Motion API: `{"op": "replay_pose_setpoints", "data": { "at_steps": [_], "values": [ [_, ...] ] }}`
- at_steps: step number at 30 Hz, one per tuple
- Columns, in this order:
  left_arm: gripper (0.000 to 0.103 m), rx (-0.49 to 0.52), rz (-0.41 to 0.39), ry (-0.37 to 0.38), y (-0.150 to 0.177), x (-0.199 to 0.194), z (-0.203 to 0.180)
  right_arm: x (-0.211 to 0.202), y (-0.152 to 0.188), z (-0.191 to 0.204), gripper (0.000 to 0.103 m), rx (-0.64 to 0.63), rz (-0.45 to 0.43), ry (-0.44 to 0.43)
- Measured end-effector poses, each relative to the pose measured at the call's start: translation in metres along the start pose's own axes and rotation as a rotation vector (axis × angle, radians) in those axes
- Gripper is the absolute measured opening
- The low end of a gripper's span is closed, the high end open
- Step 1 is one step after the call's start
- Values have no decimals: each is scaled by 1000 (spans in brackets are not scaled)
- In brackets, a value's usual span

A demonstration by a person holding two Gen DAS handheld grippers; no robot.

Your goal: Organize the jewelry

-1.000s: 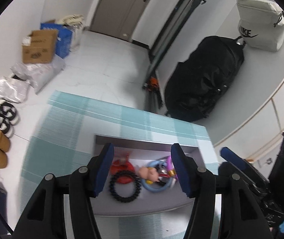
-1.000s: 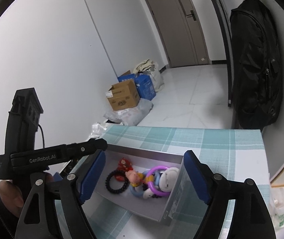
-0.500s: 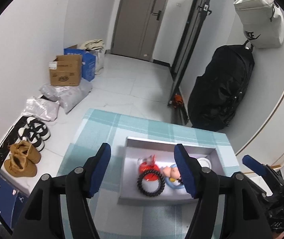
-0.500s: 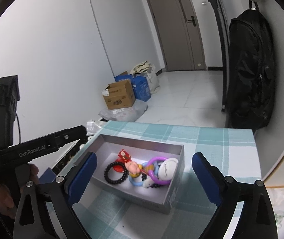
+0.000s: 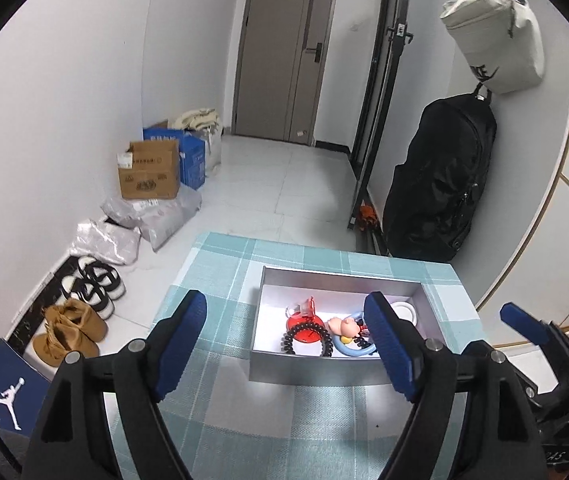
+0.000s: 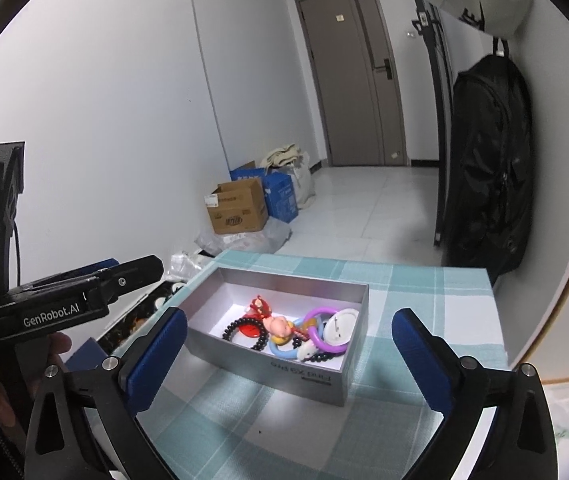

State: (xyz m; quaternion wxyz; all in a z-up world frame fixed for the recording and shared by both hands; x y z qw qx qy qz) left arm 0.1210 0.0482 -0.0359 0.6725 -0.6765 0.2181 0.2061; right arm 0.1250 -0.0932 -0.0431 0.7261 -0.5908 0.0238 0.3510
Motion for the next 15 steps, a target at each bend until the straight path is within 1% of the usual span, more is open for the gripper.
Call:
{"op": "replay_pose_setpoints", "data": {
  "at_steps": [5, 10, 15],
  "values": [
    [78, 12, -4, -29, 9, -10, -1, -8, 0, -1, 103, 4, -21, 13],
    [78, 14, 1, -46, 13, -13, 0, -16, -2, -5, 103, 24, -38, 10],
    [78, 23, 10, -54, 16, -11, -2, -20, -1, -6, 103, 32, -38, 6]
  ]
}}
Point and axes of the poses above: each gripper's, at about its wrist camera, not at the fingertips, and x roughly the way its jaws point, z to its left, y to its underside, the point moved 9 cm from there along x, roughly the way its jaws point, and after that the axes turned 9 degrees about x, right-handed, at the moved point
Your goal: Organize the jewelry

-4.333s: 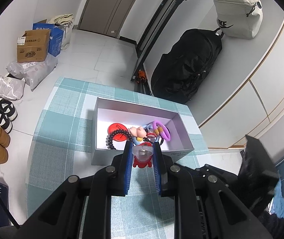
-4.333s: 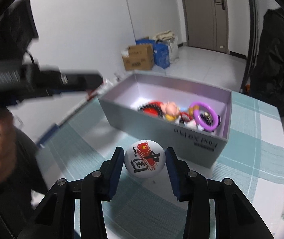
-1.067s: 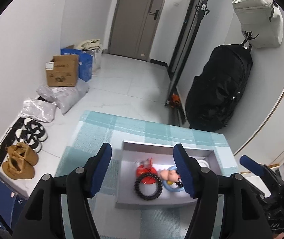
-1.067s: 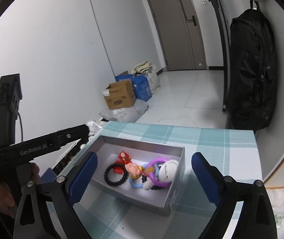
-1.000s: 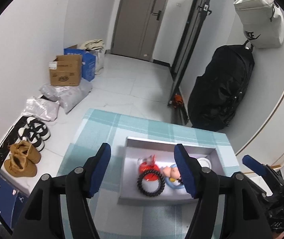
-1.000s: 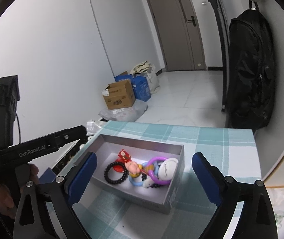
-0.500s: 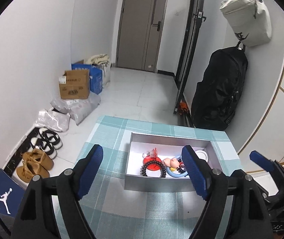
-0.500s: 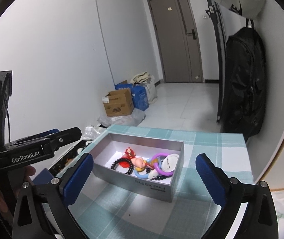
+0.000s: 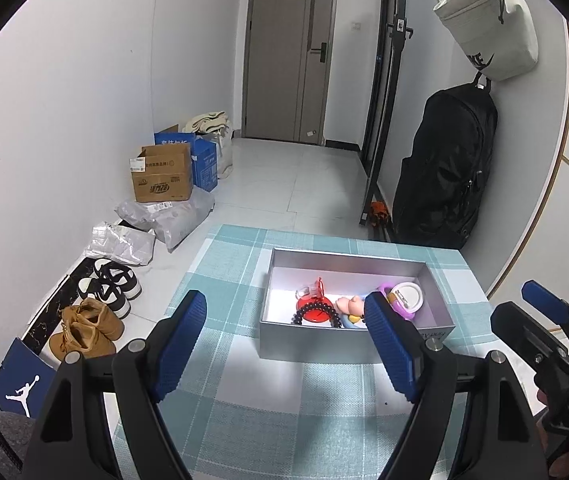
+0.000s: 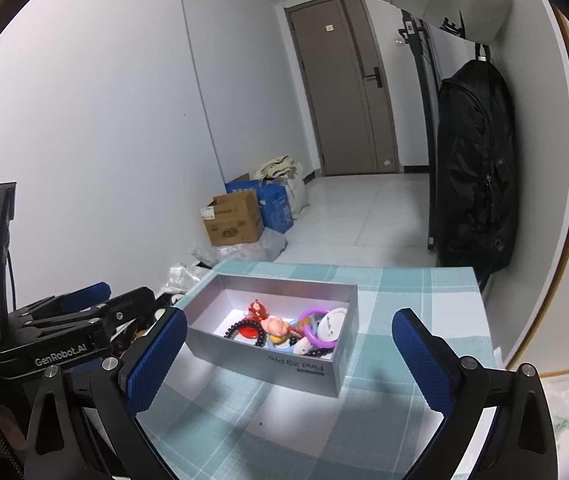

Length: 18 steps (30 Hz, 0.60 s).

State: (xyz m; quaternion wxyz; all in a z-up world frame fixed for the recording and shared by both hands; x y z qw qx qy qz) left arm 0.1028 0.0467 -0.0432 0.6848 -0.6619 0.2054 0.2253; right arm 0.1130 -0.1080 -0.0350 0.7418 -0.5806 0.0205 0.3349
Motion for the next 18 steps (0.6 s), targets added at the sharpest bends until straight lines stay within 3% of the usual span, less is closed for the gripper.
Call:
{"op": "replay_pose_setpoints", "data": {
  "at_steps": [18],
  "values": [
    [78, 0, -17, 11, -1, -2, -6, -3, 3, 2, 103, -29, -12, 19]
  ]
}}
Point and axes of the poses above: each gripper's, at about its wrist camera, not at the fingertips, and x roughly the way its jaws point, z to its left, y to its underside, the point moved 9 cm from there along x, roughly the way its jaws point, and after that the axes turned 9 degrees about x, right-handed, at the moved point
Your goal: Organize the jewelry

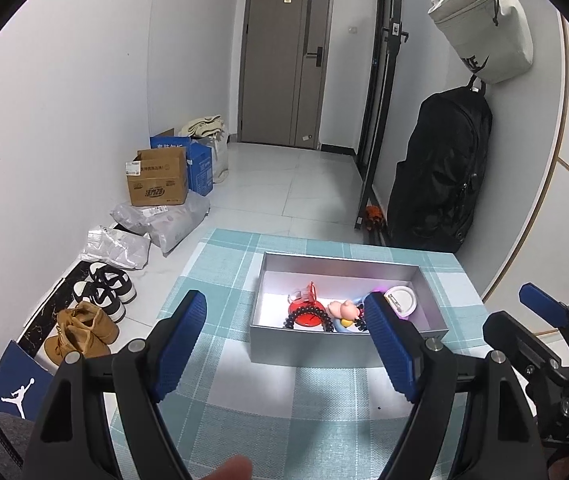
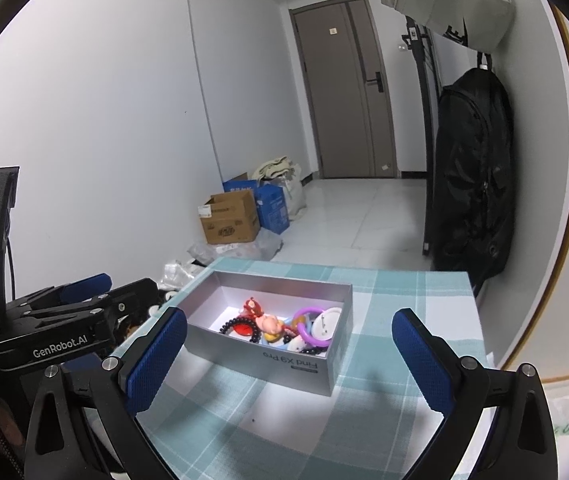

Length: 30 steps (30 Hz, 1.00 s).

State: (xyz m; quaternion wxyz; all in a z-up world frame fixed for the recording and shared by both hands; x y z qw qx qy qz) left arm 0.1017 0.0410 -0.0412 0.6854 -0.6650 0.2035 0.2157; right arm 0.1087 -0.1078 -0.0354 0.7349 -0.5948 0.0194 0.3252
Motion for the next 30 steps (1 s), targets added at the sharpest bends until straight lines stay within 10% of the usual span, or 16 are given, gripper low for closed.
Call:
{"op": "replay_pose_setpoints", "data": {
  "at_steps": [30],
  "values": [
    [78, 27, -28, 6, -3, -5, -7, 1, -4, -4, 103, -4, -16, 24]
  ]
}}
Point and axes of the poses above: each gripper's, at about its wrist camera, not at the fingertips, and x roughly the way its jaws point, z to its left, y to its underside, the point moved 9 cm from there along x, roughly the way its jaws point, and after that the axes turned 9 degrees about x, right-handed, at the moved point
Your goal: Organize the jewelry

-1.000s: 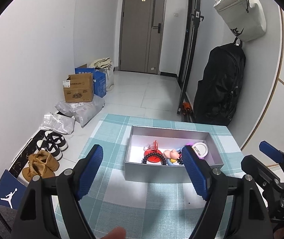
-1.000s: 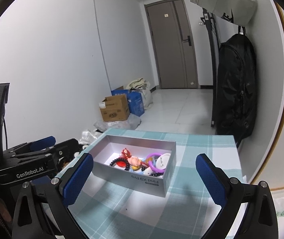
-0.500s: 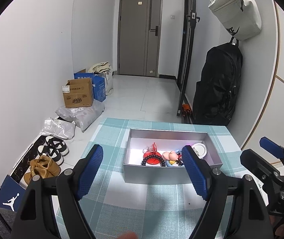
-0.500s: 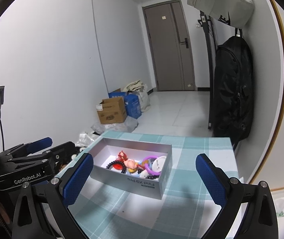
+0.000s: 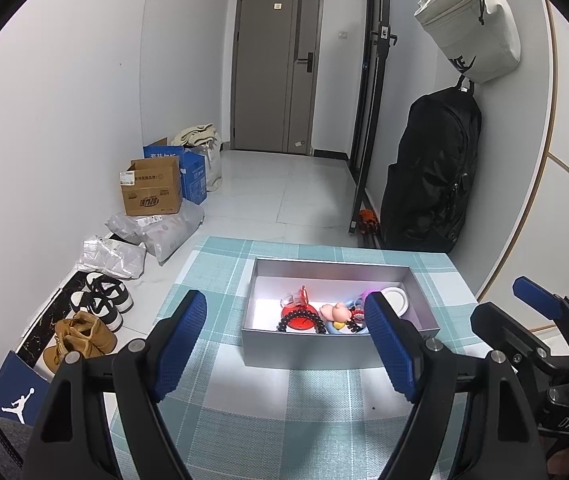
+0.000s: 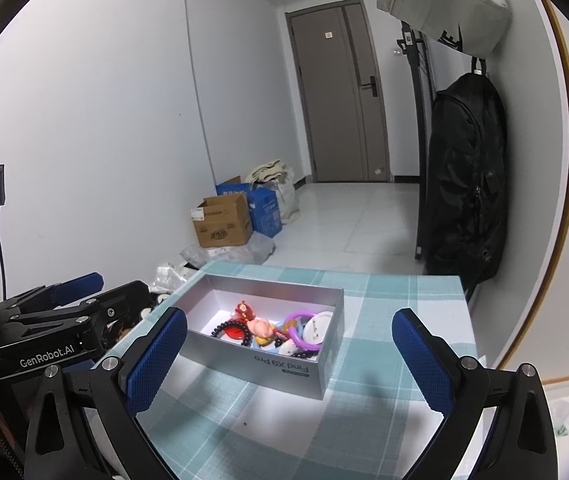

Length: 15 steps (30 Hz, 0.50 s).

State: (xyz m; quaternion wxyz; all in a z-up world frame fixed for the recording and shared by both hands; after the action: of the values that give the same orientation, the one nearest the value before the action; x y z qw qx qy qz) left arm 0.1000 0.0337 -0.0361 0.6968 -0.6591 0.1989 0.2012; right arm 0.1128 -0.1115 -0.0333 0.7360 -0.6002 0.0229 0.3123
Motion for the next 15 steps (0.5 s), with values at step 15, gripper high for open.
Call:
{"op": "replay_pose_setpoints", "data": {
  "at_steps": [15],
  "values": [
    [78, 7, 1, 6, 1, 0, -4, -1, 2, 2, 103, -11, 1, -5]
  ]
}}
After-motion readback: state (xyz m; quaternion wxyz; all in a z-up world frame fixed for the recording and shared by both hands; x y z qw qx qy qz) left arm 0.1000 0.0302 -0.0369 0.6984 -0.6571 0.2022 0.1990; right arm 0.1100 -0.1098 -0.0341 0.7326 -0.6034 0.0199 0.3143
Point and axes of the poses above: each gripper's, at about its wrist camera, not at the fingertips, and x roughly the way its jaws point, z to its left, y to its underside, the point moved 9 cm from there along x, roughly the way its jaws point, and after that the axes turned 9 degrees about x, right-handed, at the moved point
